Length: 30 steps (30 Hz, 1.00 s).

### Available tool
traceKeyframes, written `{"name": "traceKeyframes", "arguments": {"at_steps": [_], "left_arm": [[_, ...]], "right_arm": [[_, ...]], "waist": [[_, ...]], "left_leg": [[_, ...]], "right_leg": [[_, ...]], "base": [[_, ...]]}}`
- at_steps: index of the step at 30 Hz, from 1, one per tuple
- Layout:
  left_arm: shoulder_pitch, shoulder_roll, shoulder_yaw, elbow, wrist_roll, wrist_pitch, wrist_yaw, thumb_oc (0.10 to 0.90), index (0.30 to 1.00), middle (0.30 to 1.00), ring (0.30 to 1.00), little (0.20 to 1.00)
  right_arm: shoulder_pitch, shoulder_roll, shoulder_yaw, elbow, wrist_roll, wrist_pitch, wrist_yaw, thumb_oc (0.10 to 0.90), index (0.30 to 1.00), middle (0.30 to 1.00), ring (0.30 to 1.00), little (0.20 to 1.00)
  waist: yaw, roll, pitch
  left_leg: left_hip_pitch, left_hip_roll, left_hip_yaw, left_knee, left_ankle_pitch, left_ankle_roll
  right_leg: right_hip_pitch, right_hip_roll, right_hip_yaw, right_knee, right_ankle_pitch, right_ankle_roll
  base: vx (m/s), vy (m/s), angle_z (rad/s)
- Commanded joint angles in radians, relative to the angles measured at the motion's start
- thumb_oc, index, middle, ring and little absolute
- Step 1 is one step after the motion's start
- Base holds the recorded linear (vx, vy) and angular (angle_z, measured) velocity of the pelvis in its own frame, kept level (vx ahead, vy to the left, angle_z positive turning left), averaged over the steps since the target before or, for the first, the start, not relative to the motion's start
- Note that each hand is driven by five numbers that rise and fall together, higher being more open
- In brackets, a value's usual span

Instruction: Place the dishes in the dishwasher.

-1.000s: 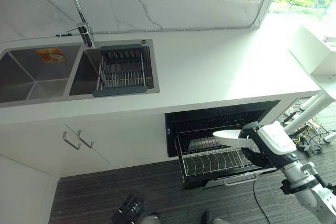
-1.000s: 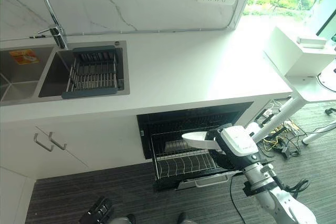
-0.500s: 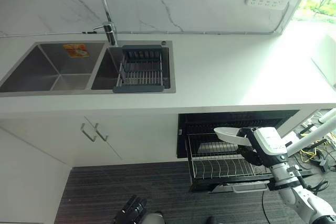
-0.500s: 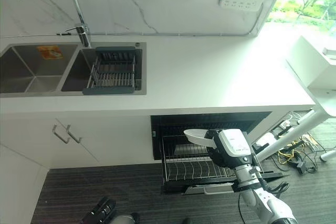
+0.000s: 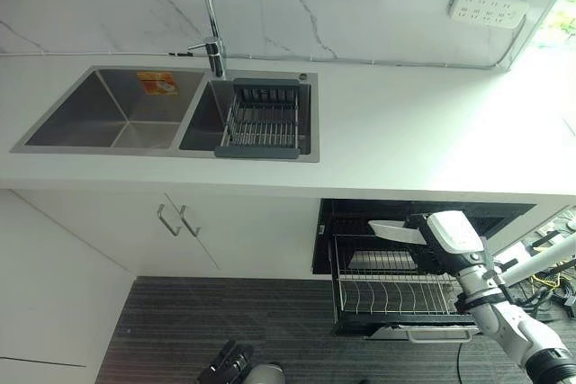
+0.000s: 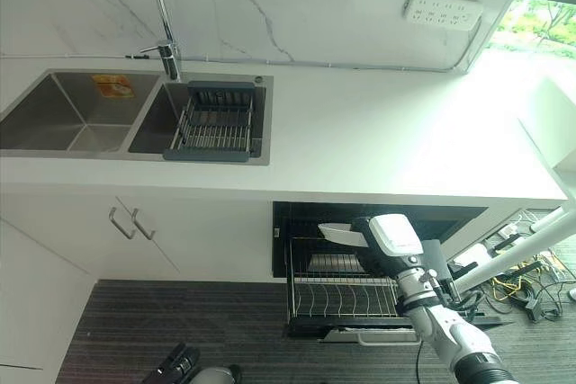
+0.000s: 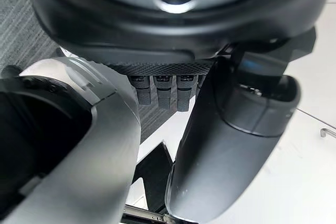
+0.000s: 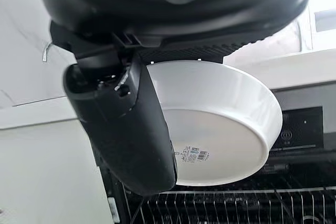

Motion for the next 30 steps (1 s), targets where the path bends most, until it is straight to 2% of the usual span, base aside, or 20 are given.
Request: {"name": "traceKeyframes", "arguments": {"at_steps": [1,8,11,16,19,30], "left_arm": [[-0.009,0.044,-0.043,-0.037,-0.042,-0.037,-0.027,0.8,0.9,0.9,0.9,0.9],[-0.011,0.046,-0.051,-0.036,-0.043,-0.042,-0.026,0.8,0.9,0.9,0.9,0.9],[-0.014,0.051,-0.061,-0.03,-0.038,-0.054,-0.013,0.8,0.9,0.9,0.9,0.9],[-0.017,0.052,-0.065,-0.021,-0.032,-0.118,0.04,0.8,0.9,0.9,0.9,0.9],[-0.009,0.048,-0.057,-0.033,-0.042,-0.102,0.041,0.8,0.9,0.9,0.9,0.9],[0.015,0.026,-0.051,-0.004,-0.08,-0.114,0.035,0.8,0.9,0.9,0.9,0.9]], "right_arm": [[-0.13,-0.062,-0.01,0.008,0.097,-0.02,0.009,0.4,0.3,0.3,0.3,0.3],[-0.149,-0.053,0.024,0.058,0.088,-0.02,0.033,0.4,0.3,0.3,0.3,0.3],[-0.175,-0.043,0.046,0.118,0.055,-0.029,-0.023,0.4,0.3,0.3,0.3,0.3],[-0.215,-0.017,0.066,0.203,-0.021,0.005,-0.139,0.4,0.3,0.3,0.3,0.3],[-0.23,-0.016,0.09,0.218,-0.022,0.005,-0.141,0.4,0.3,0.3,0.3,0.3],[-0.303,-0.028,0.124,0.312,-0.028,0.031,-0.147,0.4,0.3,0.3,0.3,0.3]], "waist": [[0.024,-0.001,-0.022],[0.034,0.0,-0.017],[0.043,0.003,-0.017],[0.062,0.015,-0.01],[0.075,0.02,-0.006],[0.087,0.042,0.005]], "left_leg": [[0.023,0.041,0.027,0.008,-0.057,-0.032],[0.024,0.038,0.017,0.008,-0.054,-0.033],[0.025,0.035,0.011,0.008,-0.051,-0.033],[0.033,0.032,0.001,0.008,-0.051,-0.034],[0.032,0.028,-0.01,0.008,-0.046,-0.035],[0.015,0.026,-0.021,0.008,-0.027,-0.044]], "right_leg": [[0.012,-0.052,-0.044,0.105,-0.114,0.059],[0.02,-0.054,-0.053,0.105,-0.113,0.057],[0.025,-0.054,-0.057,0.105,-0.114,0.055],[0.038,-0.055,-0.065,0.105,-0.119,0.053],[0.043,-0.059,-0.074,0.105,-0.117,0.054],[0.041,-0.065,-0.087,0.105,-0.115,0.05]], "base": [[0.02,-0.006,0.09],[0.01,-0.006,0.06],[0.01,-0.006,0.05],[0.01,-0.009,0.07],[0.02,-0.007,0.13],[0.01,0.02,0.05]]}}
